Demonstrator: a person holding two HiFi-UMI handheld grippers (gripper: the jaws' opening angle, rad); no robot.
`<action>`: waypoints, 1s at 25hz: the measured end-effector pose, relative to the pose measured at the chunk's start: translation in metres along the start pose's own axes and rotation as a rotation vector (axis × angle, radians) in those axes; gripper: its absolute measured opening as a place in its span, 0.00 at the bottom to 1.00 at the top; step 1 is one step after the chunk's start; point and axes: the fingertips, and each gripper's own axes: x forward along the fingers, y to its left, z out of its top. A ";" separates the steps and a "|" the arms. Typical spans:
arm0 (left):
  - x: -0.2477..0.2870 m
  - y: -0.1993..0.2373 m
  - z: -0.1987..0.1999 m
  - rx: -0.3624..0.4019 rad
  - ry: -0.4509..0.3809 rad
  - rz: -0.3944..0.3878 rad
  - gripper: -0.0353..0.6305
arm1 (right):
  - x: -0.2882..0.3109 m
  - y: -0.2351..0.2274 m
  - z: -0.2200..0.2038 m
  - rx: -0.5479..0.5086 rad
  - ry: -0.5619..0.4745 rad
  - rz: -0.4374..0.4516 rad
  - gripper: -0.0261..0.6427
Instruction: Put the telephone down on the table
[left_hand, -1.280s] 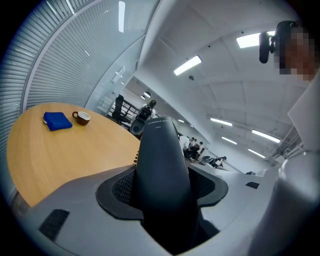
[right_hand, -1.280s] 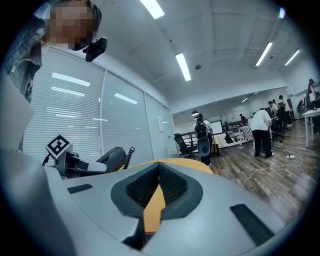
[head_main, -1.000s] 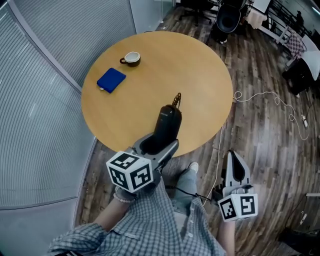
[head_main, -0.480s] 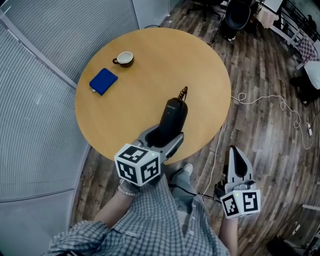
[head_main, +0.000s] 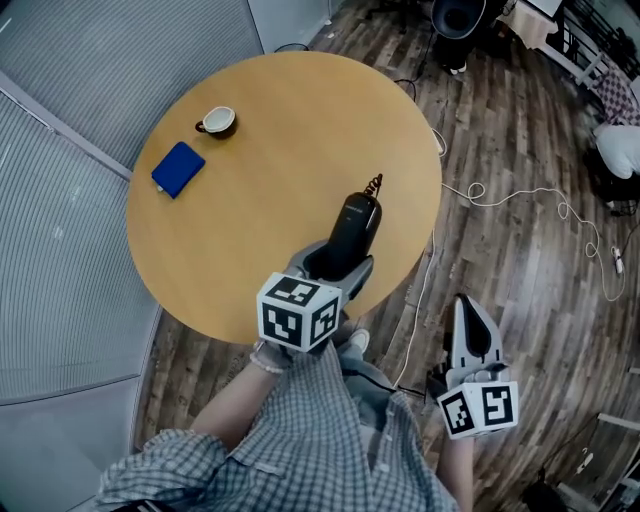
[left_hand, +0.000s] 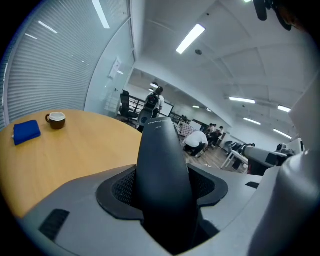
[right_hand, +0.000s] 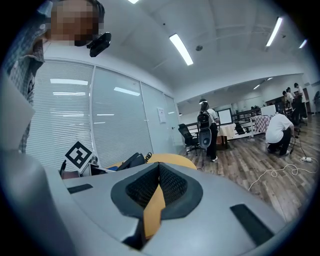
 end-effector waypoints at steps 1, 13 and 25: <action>0.012 -0.003 0.002 0.003 0.012 0.012 0.47 | 0.001 -0.009 0.003 0.004 0.006 0.001 0.05; 0.129 -0.003 -0.011 0.084 0.147 0.105 0.47 | 0.011 -0.066 -0.006 0.026 0.064 -0.004 0.05; 0.199 0.027 -0.034 0.167 0.248 0.219 0.47 | 0.002 -0.099 -0.017 0.057 0.103 -0.082 0.05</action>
